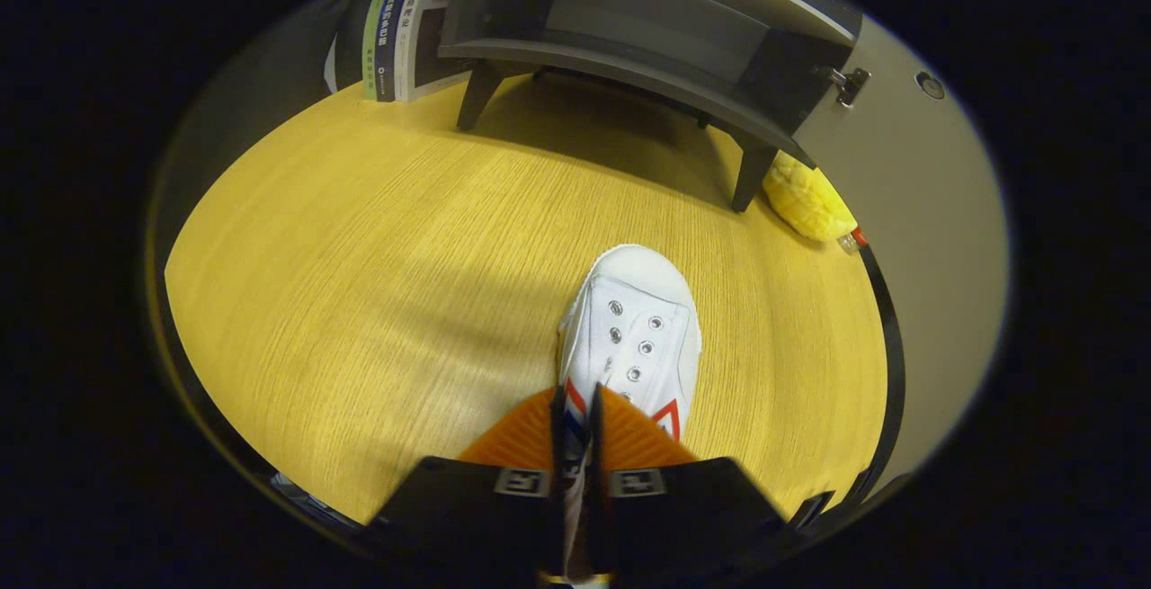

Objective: Open the shoe cabinet door, grab the shoes and put them into the shoe cabinet, then close the shoe cabinet door.

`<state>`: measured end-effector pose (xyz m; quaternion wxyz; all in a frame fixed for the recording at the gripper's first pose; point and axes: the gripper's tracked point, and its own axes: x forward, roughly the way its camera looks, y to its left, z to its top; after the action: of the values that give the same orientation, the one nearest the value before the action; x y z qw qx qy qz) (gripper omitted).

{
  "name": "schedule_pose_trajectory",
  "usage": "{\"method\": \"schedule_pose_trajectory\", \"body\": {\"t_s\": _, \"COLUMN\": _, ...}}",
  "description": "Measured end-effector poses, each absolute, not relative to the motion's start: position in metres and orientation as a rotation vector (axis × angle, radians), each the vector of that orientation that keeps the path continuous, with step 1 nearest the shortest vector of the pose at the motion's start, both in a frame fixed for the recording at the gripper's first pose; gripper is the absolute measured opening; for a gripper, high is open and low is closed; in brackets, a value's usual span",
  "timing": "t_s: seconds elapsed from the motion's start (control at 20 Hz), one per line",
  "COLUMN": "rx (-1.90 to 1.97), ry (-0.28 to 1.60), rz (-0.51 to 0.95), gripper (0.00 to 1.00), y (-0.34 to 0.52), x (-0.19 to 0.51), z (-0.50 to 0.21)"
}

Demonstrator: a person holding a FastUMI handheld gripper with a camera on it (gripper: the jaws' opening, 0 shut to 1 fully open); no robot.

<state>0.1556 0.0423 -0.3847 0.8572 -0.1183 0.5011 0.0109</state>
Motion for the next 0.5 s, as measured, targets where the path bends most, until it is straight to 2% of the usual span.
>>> {"method": "schedule_pose_trajectory", "body": {"t_s": 0.1, "rx": -0.225, "ry": 1.065, "rz": 0.032, "gripper": 0.02, "y": 0.039, "x": 0.157, "z": -0.384}}
{"method": "schedule_pose_trajectory", "body": {"t_s": 0.5, "rx": -0.115, "ry": 1.034, "rz": 0.048, "gripper": 0.02, "y": 0.035, "x": 0.163, "z": -0.351}}
